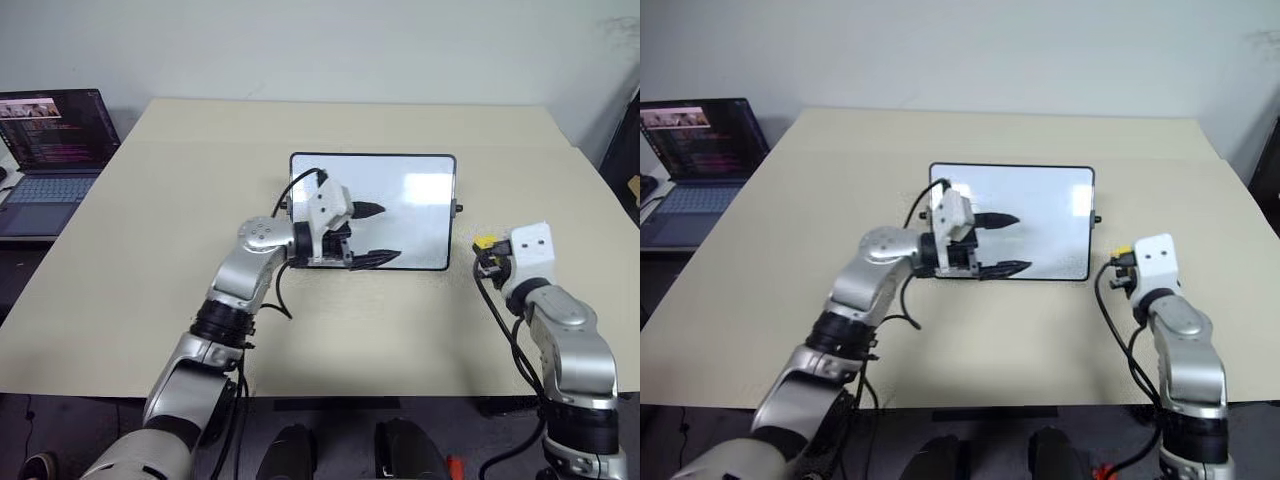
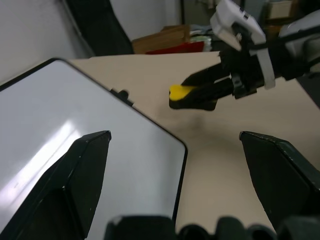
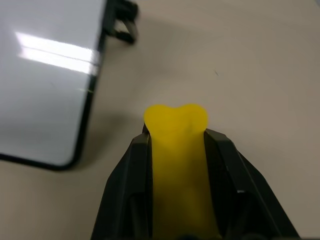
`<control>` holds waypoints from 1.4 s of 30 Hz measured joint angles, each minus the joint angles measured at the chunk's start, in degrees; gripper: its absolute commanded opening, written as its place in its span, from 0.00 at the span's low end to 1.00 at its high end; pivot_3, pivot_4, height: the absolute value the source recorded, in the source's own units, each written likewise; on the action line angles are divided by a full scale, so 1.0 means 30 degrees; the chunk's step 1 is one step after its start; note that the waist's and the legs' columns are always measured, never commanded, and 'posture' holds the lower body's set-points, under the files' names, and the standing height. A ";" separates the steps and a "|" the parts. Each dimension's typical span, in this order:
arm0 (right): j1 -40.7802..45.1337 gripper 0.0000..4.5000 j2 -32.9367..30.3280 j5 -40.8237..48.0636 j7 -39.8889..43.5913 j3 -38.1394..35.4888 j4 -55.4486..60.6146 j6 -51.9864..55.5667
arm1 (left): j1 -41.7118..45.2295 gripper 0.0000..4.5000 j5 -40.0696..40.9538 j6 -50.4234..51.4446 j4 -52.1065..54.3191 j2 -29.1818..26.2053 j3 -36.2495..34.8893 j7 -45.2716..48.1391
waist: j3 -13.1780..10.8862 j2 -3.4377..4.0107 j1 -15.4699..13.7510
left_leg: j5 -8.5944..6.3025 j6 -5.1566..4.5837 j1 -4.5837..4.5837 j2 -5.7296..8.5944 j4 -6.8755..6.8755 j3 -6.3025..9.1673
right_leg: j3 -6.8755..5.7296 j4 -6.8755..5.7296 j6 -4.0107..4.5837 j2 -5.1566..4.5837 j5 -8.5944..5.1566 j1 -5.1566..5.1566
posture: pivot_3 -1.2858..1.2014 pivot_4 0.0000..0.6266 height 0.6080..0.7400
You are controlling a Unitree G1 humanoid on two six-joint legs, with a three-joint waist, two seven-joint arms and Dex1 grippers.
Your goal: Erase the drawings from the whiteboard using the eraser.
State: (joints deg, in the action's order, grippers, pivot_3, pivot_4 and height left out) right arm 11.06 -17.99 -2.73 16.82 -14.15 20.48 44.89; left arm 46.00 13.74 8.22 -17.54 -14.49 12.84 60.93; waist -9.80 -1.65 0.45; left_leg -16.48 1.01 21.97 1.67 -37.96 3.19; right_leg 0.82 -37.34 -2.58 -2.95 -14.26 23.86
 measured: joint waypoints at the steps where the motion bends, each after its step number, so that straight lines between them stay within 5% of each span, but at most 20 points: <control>1: -0.0223 0.24 0.0073 0.0085 -0.0215 -0.0232 -0.0030 0.0000 | 0.0301 1.00 -0.0092 -0.0304 -0.0490 0.0403 0.0192 0.0206 | 0.0003 0.0005 0.0001 | 0.0000 -0.0001 -0.0008 -0.0002 0.0000 0.0002 | -0.0004 -0.0002 -0.0001 0.0004 -0.0001 -0.0012 | 0.52 0.24 1.00; 17: 0.2227 0.24 0.0710 0.1941 -0.1868 -0.0540 -0.4729 -0.1340 | 0.0788 1.00 -0.1955 -0.3280 -0.2787 0.2309 0.1839 0.1575 | 0.0001 0.0018 0.0391 | 0.0001 -0.0008 -0.0038 -0.0003 -0.0016 -0.0017 | 0.0026 -0.0074 -0.0007 0.0020 -0.0007 -0.0014 | 0.52 0.24 1.00; 27: 0.2718 1.00 0.0076 0.2728 -0.1852 -0.0564 -0.5754 -0.2069 | 0.0109 1.00 -0.2062 -0.2888 -0.1937 0.2216 0.1734 0.0693 | 0.0005 0.0025 0.0435 | 0.0001 -0.0010 -0.0058 -0.0007 -0.0027 -0.0027 | 0.0044 -0.0115 -0.0008 0.0021 -0.0008 -0.0014 | 0.52 0.24 1.00; 35: 0.2096 1.00 0.0917 0.4951 -0.1385 -0.0656 -0.1331 -0.2680 | -0.2034 1.00 -0.1443 -0.0546 0.1145 0.0873 -0.0961 -0.2627 | 0.0013 0.0049 0.0512 | 0.0001 -0.0008 -0.0037 -0.0050 -0.0028 -0.0028 | 0.0070 -0.0152 -0.0002 0.0008 -0.0011 0.0046 | 0.52 0.24 1.00; 42: -0.4051 1.00 0.3369 0.5589 -0.1387 0.0640 0.2986 -0.6377 | -0.8526 1.00 0.0018 0.3565 0.8475 0.0104 -0.5194 -0.7978 | 0.0026 0.0060 0.0270 | -0.0003 0.0002 -0.0020 -0.0030 -0.0030 -0.0012 | 0.0060 -0.0124 -0.0005 -0.0053 -0.0017 0.0036 | 0.52 0.24 1.00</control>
State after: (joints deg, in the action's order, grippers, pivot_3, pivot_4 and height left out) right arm -1.09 -7.88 14.04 12.66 -12.23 29.44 25.76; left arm 20.42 13.80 18.92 7.89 -14.18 -2.74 36.99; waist -9.73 -1.47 1.26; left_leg -16.49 1.02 21.91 1.58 -38.05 3.15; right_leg 1.00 -37.71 -2.59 -3.11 -14.31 23.97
